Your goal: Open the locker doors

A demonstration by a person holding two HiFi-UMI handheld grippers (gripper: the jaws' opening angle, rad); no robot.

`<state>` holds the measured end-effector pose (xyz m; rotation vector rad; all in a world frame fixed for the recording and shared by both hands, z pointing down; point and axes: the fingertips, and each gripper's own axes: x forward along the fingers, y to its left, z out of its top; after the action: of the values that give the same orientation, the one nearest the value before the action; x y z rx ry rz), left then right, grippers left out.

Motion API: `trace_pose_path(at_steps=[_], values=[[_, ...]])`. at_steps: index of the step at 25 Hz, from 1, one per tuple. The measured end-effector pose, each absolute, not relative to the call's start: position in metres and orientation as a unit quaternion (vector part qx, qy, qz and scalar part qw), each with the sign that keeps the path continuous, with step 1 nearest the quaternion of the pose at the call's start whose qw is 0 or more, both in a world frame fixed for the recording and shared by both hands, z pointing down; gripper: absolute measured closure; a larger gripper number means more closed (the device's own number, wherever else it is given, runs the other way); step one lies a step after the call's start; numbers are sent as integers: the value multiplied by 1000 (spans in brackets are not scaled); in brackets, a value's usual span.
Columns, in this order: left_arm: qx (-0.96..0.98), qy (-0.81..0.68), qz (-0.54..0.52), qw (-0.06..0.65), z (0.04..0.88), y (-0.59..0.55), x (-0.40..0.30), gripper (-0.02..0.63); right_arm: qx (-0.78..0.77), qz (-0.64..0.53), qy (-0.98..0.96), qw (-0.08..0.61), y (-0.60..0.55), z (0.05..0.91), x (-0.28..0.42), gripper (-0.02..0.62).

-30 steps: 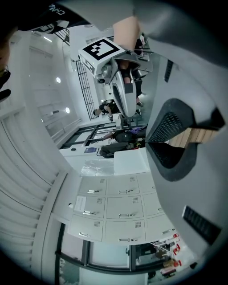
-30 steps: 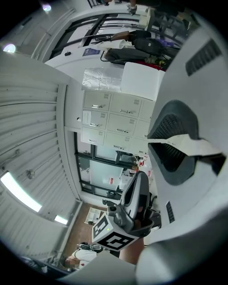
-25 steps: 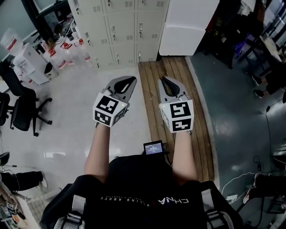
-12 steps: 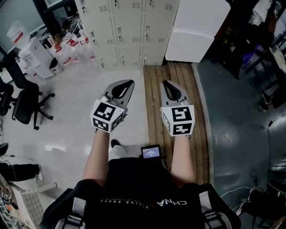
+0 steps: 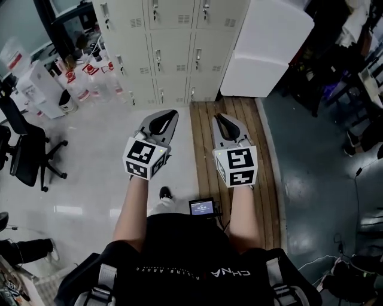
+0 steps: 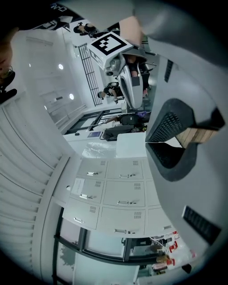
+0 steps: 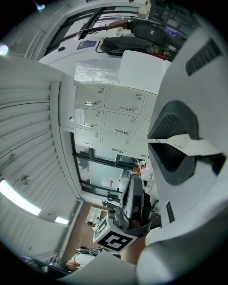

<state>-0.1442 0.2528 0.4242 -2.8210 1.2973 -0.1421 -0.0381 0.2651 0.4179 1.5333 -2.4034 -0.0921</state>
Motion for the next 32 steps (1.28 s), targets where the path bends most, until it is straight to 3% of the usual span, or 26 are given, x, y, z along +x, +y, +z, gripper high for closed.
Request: trace_pose_path(at_steps=[11, 21, 32], values=[[-910, 413, -44, 11, 414, 114, -219, 586, 560, -32, -810, 172, 143, 412, -106, 545], [-910, 411, -50, -8, 434, 41, -231, 586, 558, -16, -809, 183, 59, 426, -113, 545], [-905, 422, -57, 22, 417, -76, -172, 586, 548, -26, -822, 150, -63, 412, -56, 546]])
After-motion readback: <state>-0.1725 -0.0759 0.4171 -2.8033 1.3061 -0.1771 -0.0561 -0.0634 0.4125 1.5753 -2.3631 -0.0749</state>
